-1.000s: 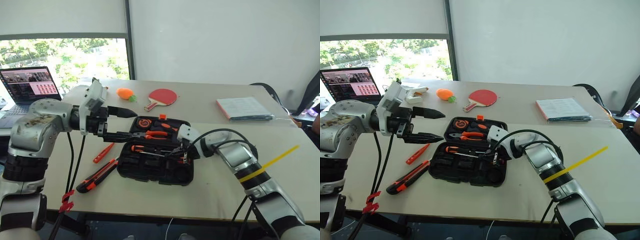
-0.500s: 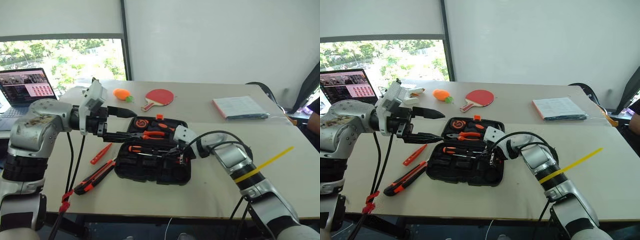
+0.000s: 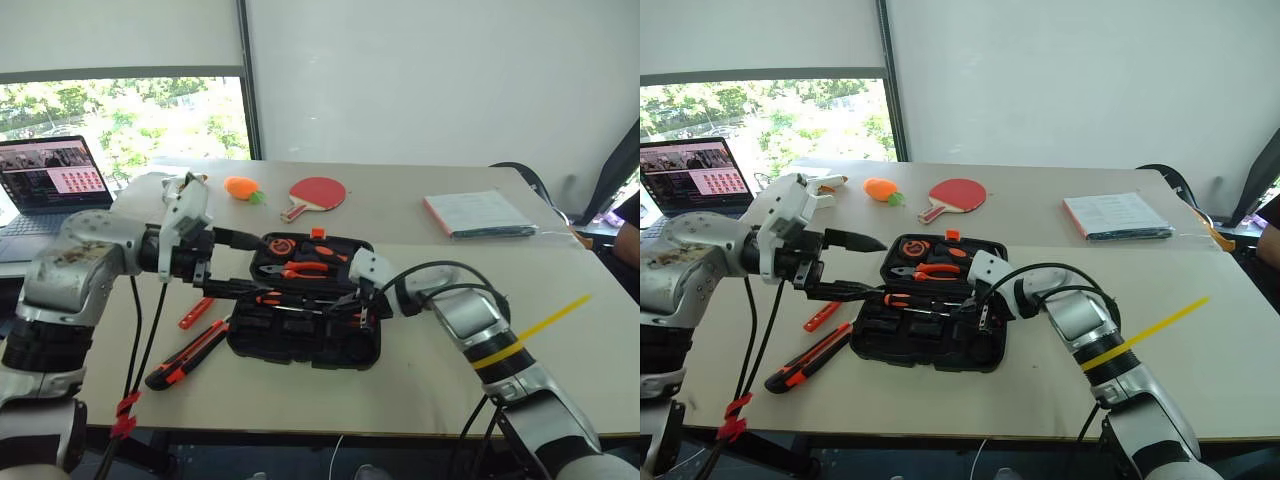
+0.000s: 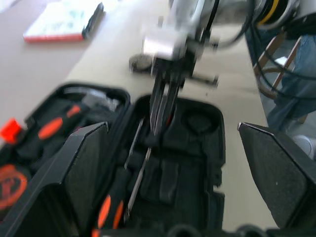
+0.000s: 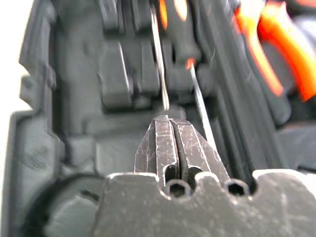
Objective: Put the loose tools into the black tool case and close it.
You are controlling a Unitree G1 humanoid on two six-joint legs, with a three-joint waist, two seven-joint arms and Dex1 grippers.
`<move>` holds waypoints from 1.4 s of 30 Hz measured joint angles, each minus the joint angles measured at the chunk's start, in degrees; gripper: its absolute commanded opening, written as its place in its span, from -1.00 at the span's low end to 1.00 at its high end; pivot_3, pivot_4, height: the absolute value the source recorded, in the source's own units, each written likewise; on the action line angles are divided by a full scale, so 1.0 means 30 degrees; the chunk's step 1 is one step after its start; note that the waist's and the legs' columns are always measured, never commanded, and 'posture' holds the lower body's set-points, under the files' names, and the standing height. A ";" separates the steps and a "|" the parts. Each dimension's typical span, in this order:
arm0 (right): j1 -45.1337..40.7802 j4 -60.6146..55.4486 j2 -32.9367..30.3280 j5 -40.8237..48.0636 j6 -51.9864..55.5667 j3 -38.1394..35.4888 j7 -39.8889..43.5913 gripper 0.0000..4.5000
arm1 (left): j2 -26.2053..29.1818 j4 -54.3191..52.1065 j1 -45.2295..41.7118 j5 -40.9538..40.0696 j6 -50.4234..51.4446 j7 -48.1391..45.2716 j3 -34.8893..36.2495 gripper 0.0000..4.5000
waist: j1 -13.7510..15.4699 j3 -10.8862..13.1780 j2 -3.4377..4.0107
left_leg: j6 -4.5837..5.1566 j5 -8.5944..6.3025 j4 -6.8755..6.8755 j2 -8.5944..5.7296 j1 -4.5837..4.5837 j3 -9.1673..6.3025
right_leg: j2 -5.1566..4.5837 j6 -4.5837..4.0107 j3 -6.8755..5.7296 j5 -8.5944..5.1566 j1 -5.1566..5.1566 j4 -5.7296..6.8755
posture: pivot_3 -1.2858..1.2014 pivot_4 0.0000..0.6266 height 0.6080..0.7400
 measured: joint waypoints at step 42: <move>0.4977 -1.3058 -0.5212 1.2509 0.4758 -0.5934 -0.3788 0.96 | -0.1246 1.0857 -0.8030 0.8039 0.9835 0.5458 -0.8917 1.00 | 0.0365 0.0072 -0.0063 | -0.0006 0.0005 -0.0005 0.0011 -0.0041 -0.0030 | 0.0013 -0.0059 -0.0113 -0.0045 0.0002 -0.0002 | 0.03 -0.52 0.94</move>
